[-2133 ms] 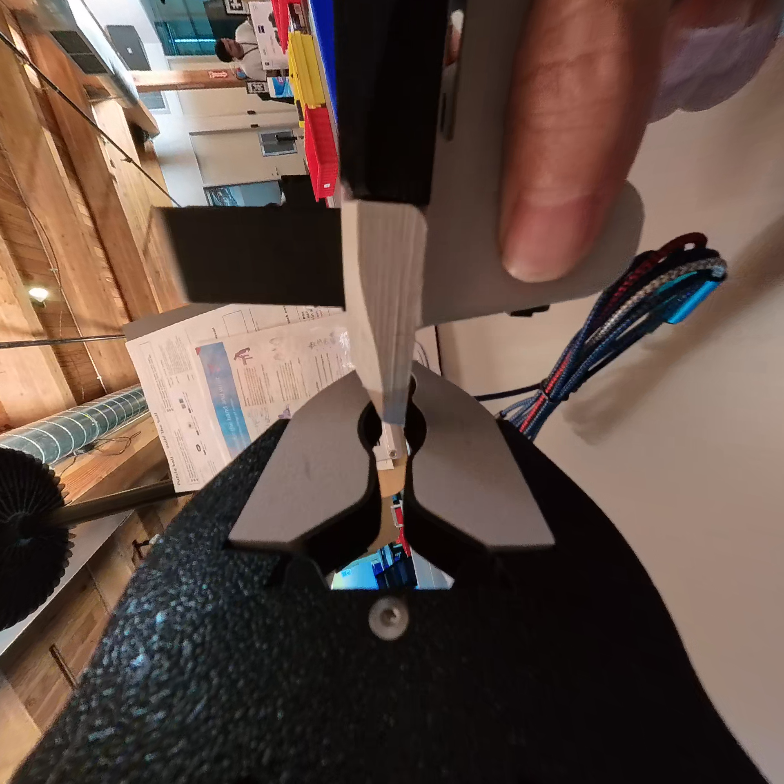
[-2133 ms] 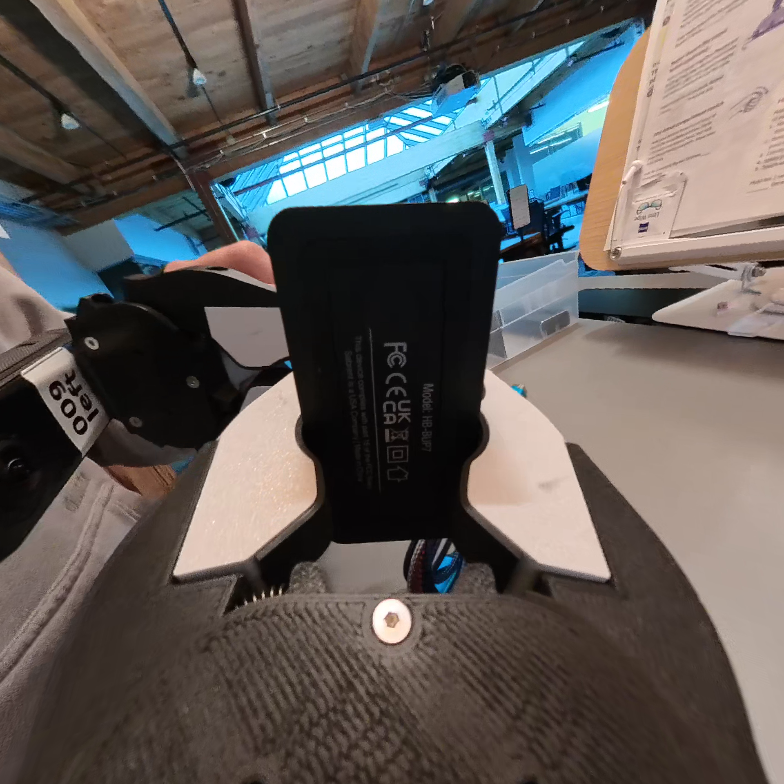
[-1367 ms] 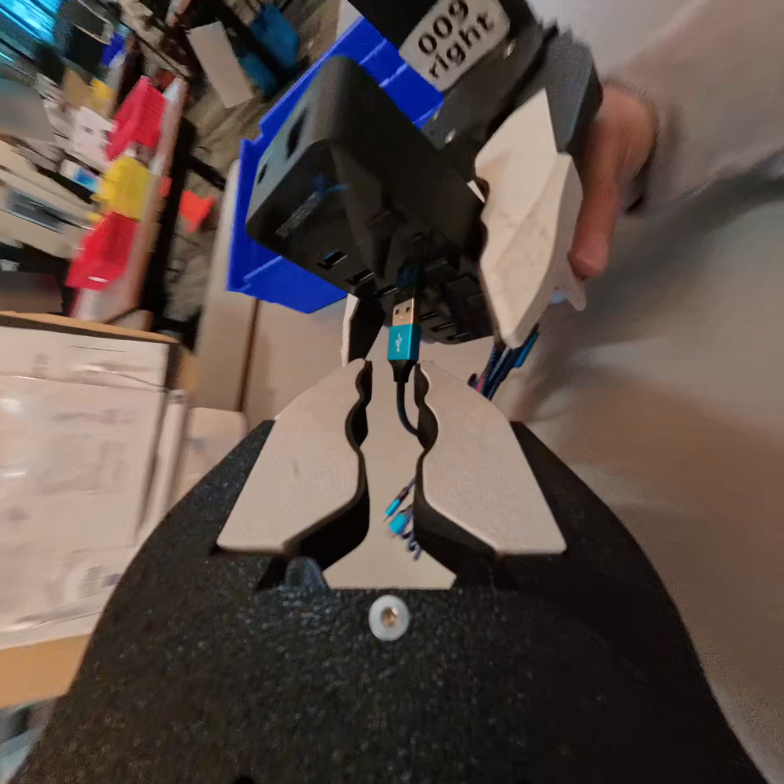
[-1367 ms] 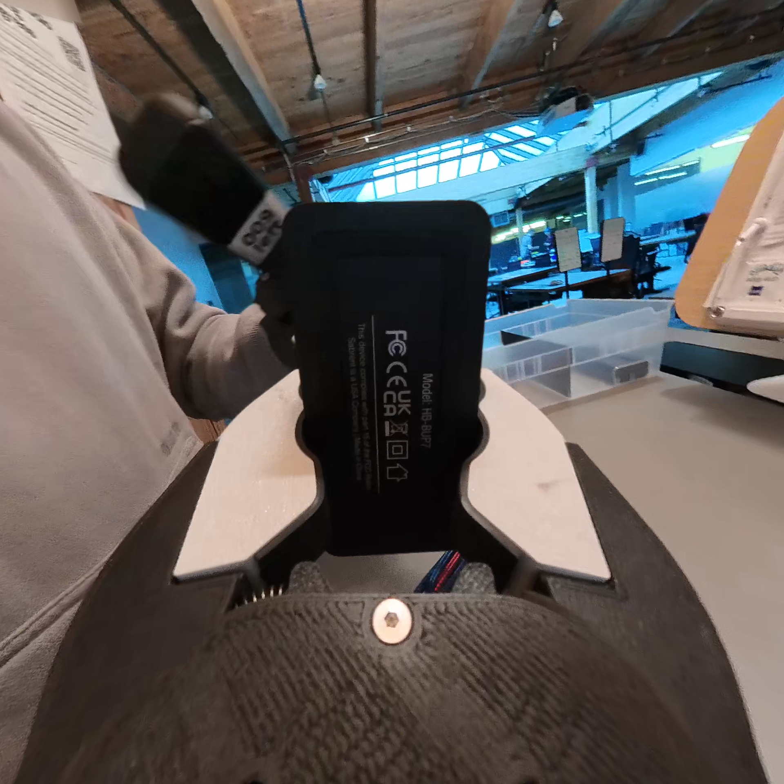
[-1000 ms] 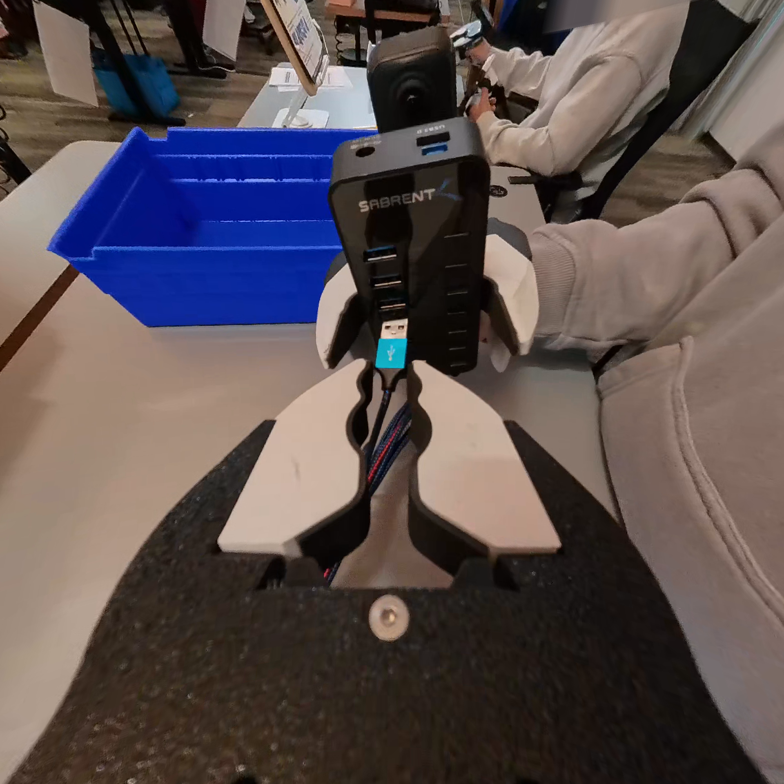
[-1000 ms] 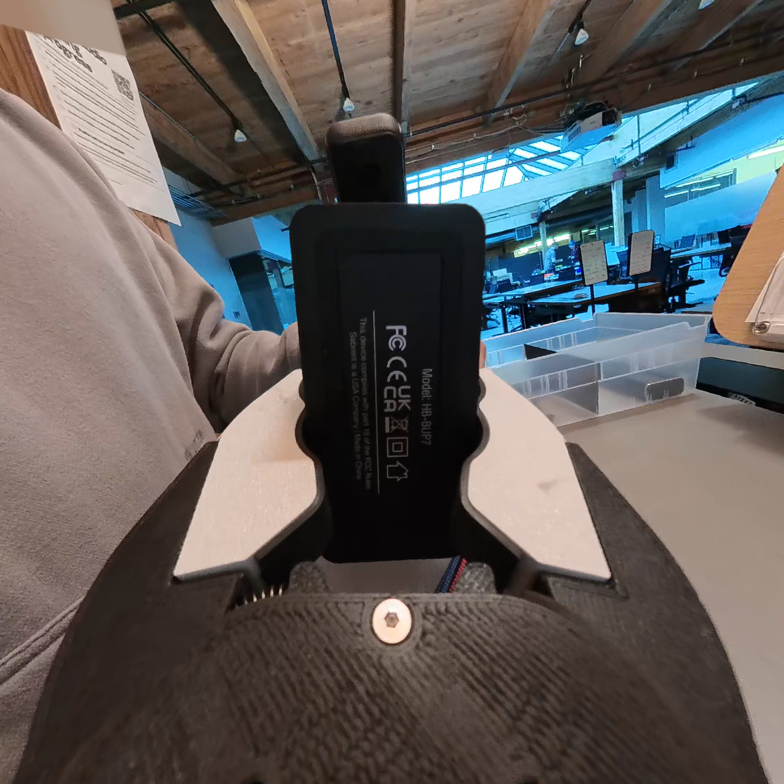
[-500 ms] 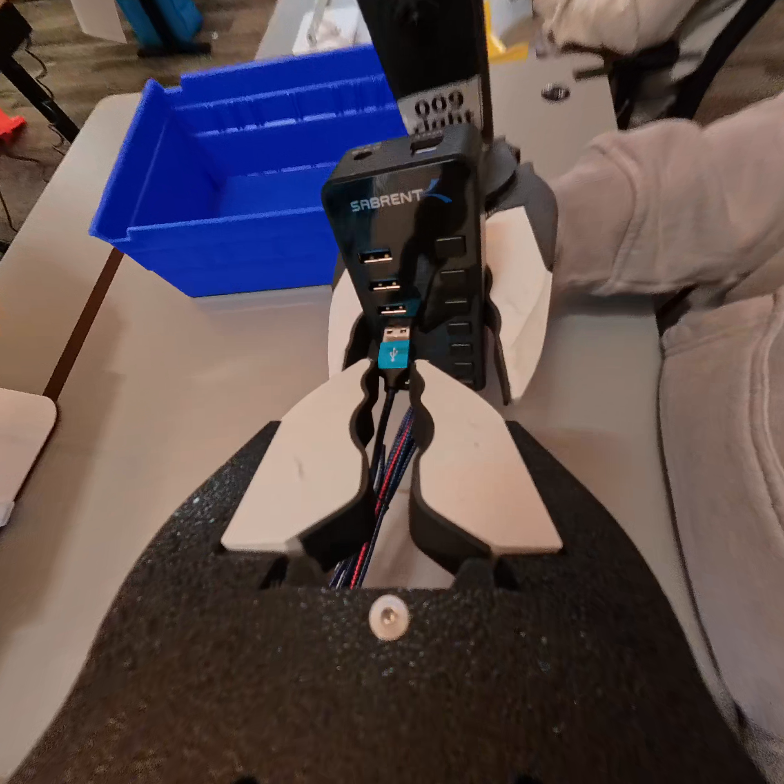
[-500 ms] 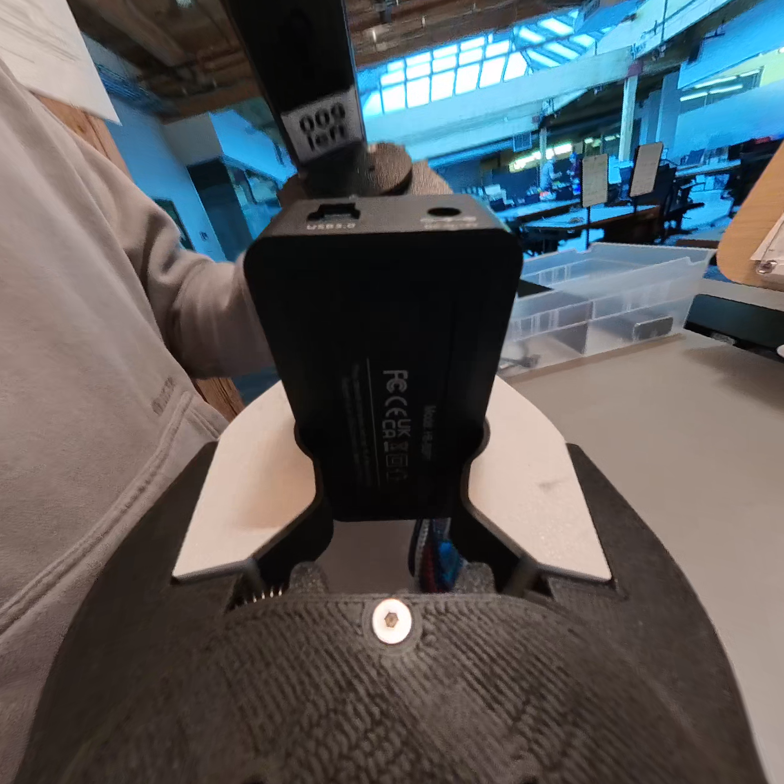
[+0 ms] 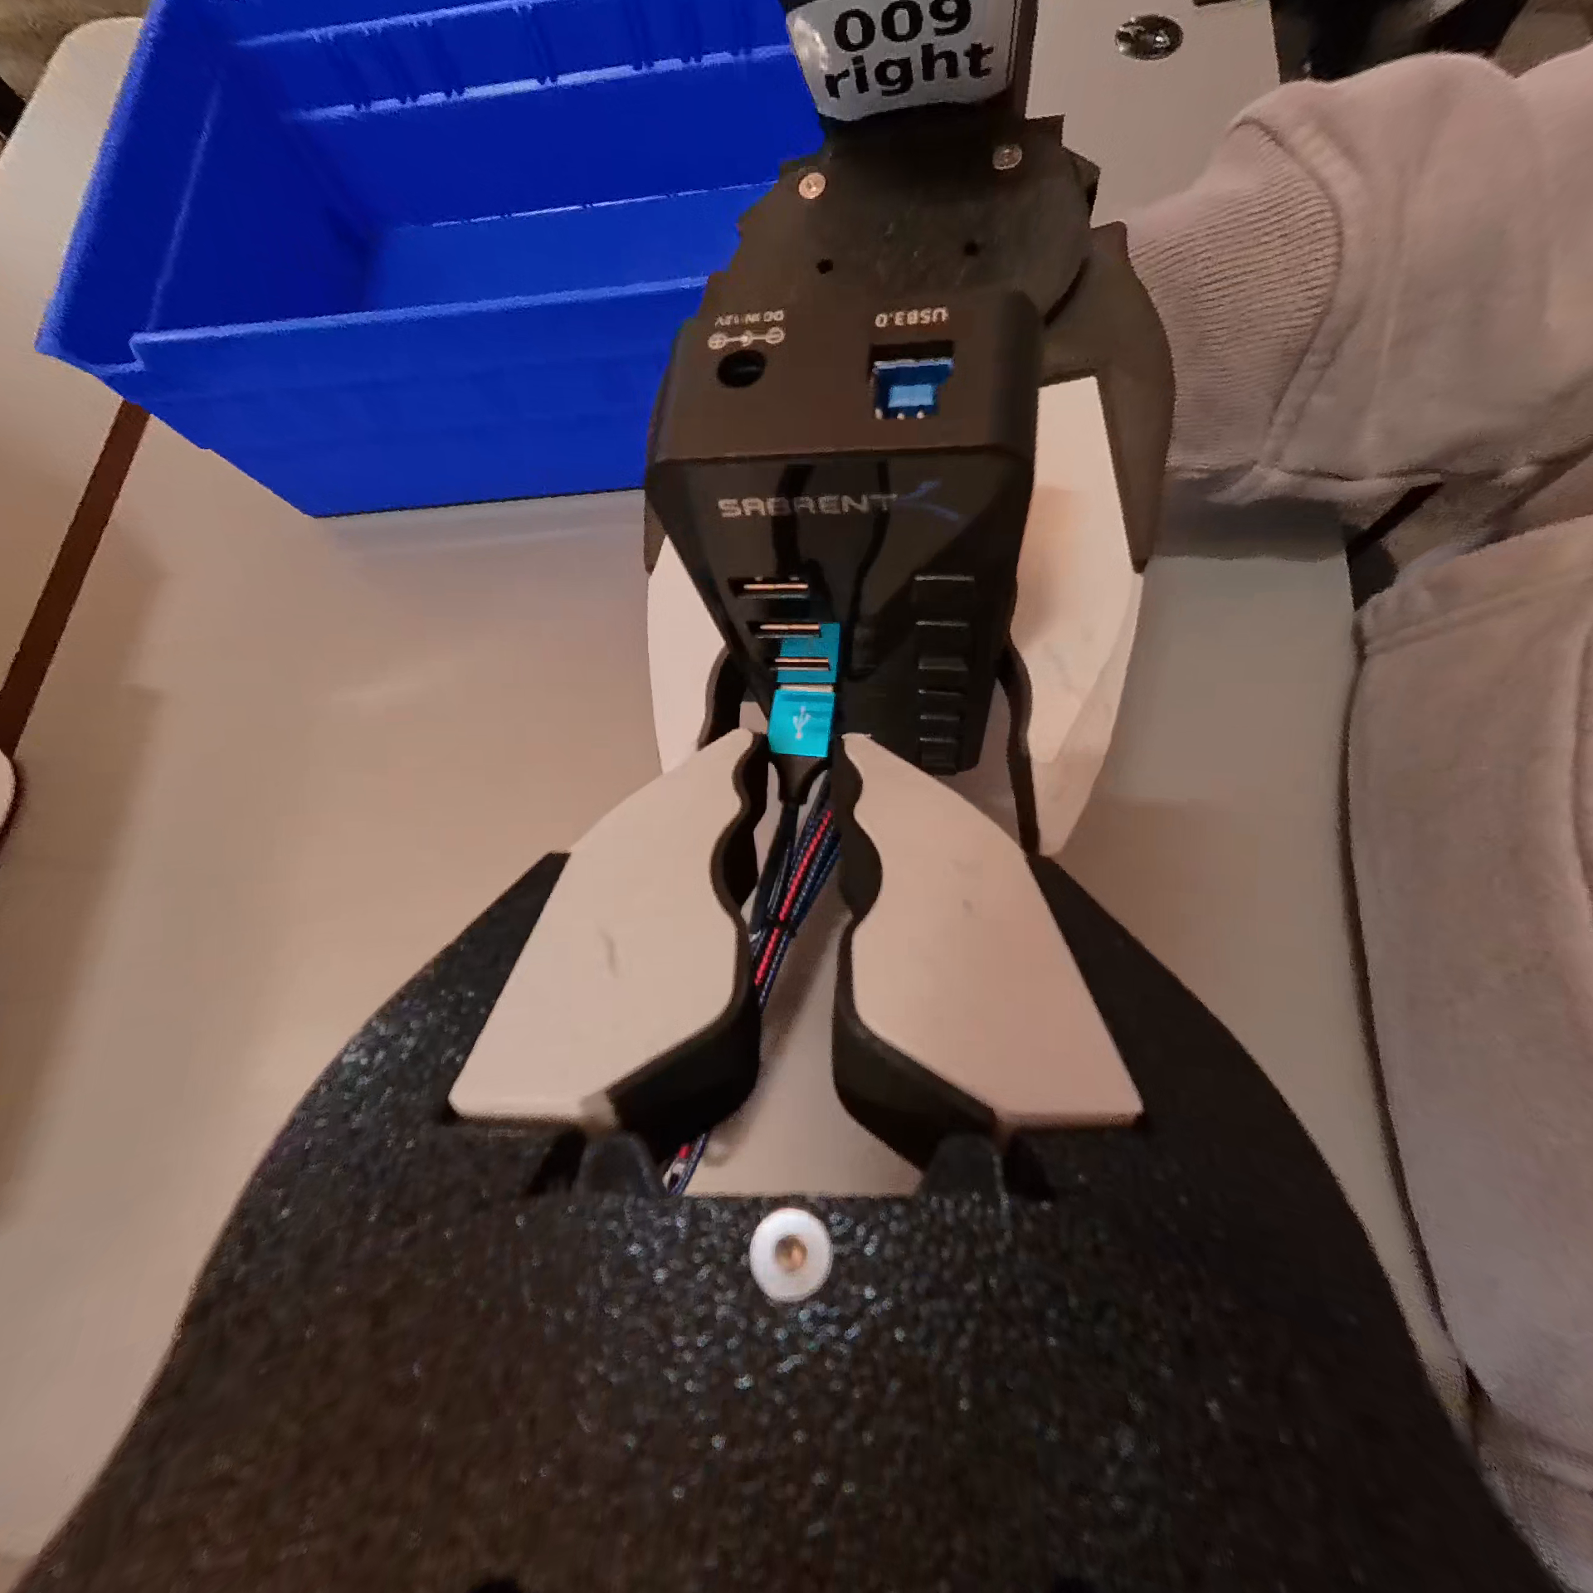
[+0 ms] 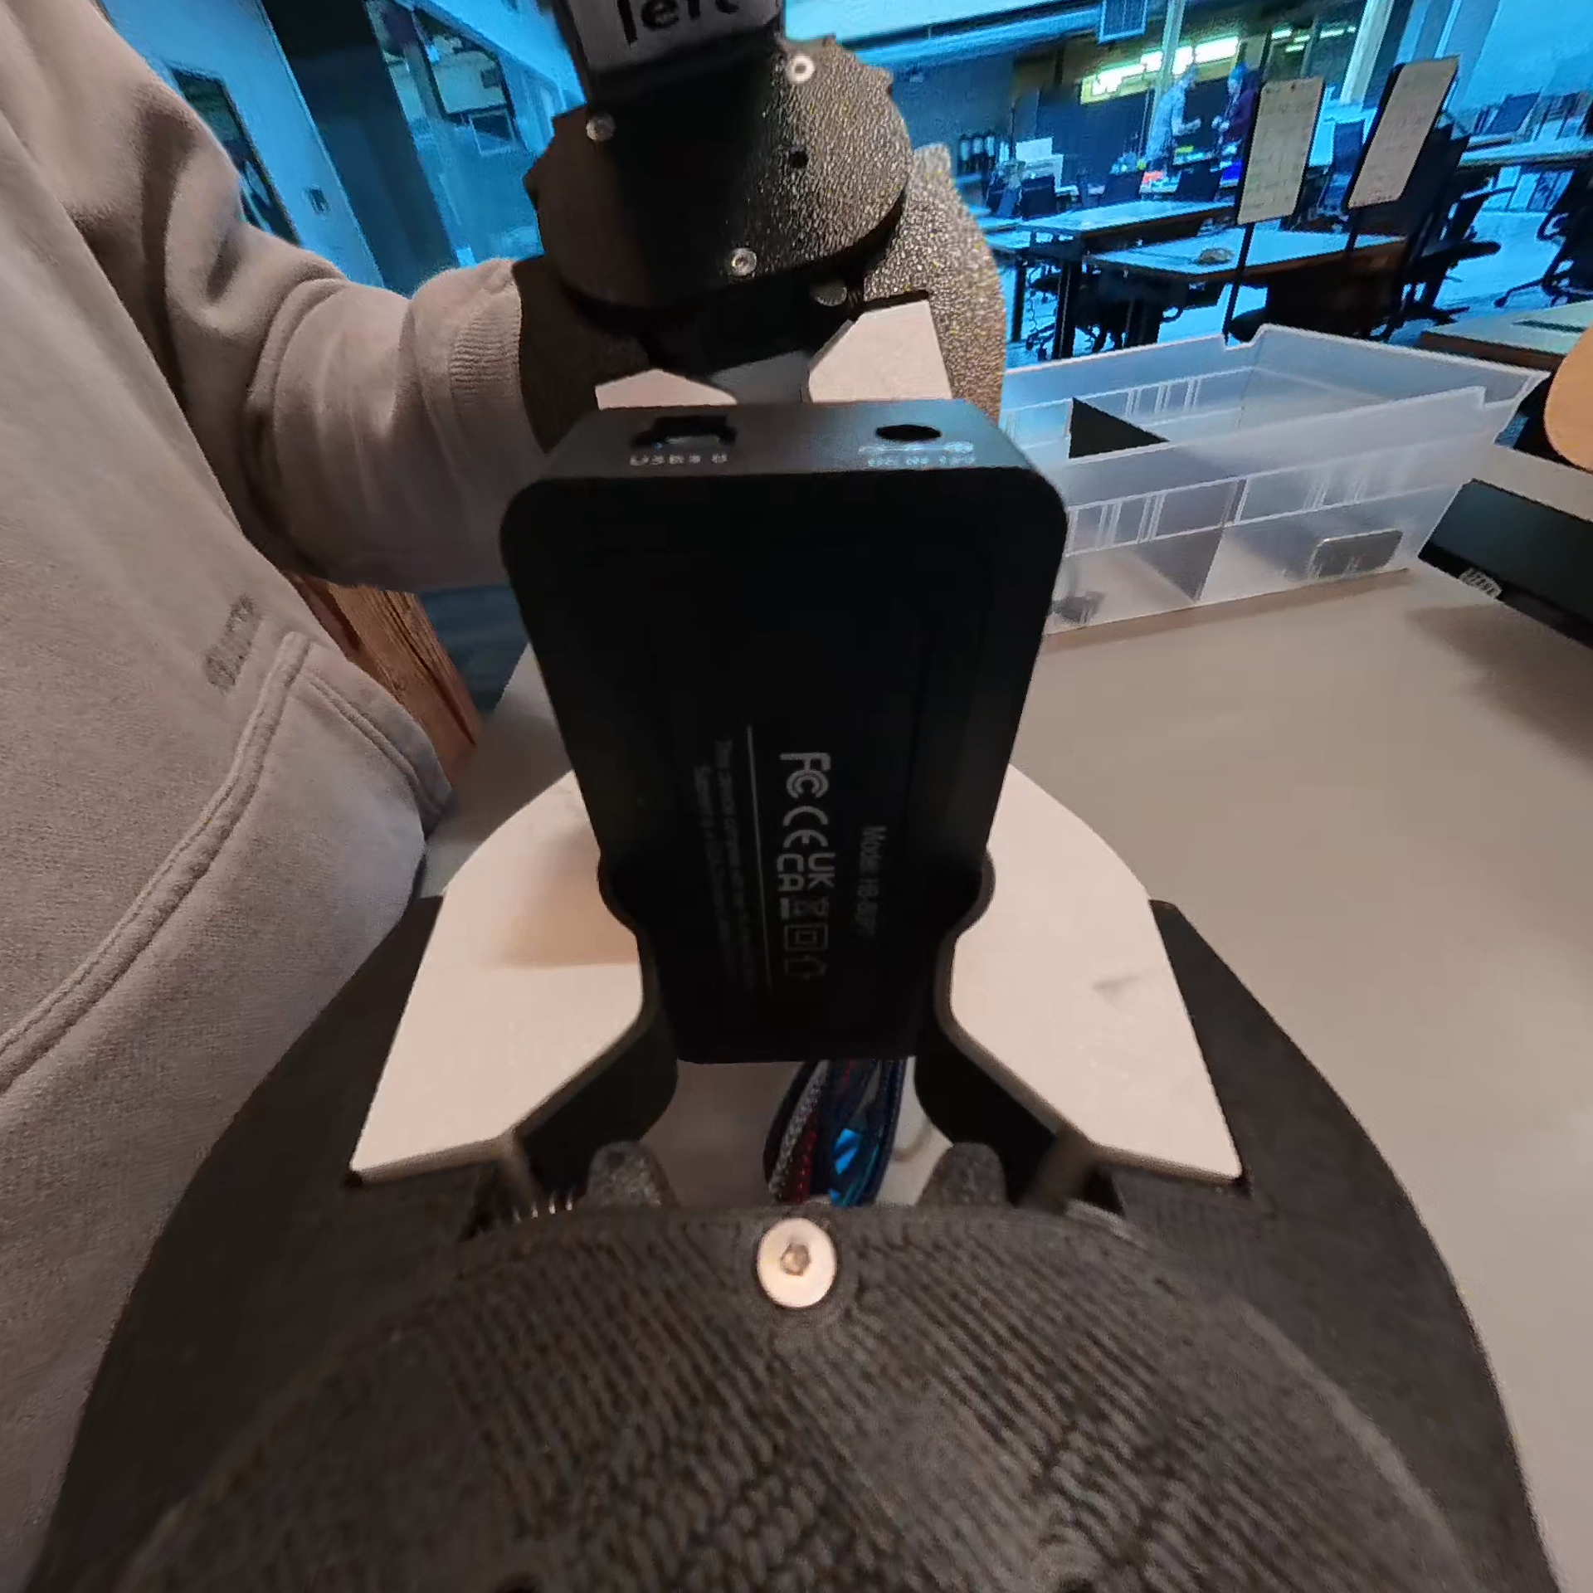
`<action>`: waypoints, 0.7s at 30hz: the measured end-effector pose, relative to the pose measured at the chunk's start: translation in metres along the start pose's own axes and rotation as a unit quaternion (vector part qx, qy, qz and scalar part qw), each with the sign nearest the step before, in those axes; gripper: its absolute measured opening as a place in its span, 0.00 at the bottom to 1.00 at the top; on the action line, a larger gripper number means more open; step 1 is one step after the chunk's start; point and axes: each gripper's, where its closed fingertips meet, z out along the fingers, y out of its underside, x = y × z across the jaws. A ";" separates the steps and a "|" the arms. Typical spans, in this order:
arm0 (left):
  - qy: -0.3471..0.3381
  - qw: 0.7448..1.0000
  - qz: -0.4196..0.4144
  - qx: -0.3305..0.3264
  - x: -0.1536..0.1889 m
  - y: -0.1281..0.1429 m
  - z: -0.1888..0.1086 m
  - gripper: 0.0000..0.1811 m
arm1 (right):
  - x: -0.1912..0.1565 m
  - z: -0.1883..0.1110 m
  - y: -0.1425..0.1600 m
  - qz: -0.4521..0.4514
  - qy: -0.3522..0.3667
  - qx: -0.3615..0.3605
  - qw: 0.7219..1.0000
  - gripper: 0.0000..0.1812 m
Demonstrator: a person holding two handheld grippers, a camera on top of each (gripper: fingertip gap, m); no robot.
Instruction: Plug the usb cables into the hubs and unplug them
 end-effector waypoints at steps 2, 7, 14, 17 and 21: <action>0.006 1.000 -0.014 0.005 0.001 0.005 0.001 0.07 | 0.001 0.002 0.005 -0.010 0.008 -0.012 1.000 0.39; 0.011 0.994 -0.059 0.090 -0.002 -0.017 -0.031 0.30 | 0.010 0.001 0.008 -0.009 0.036 -0.013 0.999 0.39; 0.010 0.989 -0.064 0.131 0.002 -0.043 -0.023 0.44 | 0.006 0.014 0.001 -0.013 0.023 -0.021 0.999 0.39; 0.021 0.988 -0.049 0.145 0.002 -0.044 -0.021 0.33 | 0.005 0.016 0.000 -0.016 0.027 -0.023 0.999 0.39; 0.033 0.992 -0.034 0.121 0.003 -0.043 -0.020 0.33 | 0.006 0.014 -0.002 -0.009 0.035 -0.006 0.999 0.39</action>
